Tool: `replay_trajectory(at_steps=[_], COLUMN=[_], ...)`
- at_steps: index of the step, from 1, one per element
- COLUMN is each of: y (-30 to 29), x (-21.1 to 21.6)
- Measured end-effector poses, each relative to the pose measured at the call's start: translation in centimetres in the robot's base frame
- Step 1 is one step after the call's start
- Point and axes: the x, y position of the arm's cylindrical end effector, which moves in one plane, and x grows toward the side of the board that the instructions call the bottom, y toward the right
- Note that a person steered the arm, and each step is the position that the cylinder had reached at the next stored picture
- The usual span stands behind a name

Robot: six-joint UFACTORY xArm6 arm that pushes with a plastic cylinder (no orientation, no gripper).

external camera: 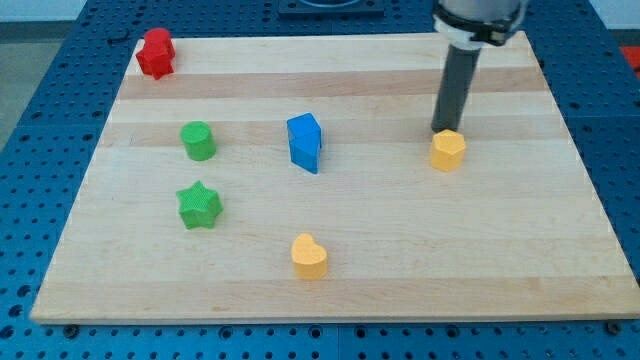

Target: Move yellow hexagon closer to yellow heart

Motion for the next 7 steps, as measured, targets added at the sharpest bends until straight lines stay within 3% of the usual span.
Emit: replay_trajectory(at_steps=[2, 5, 7], y=[-0.8, -7.1, -8.9], x=[4.2, 11.1, 13.3])
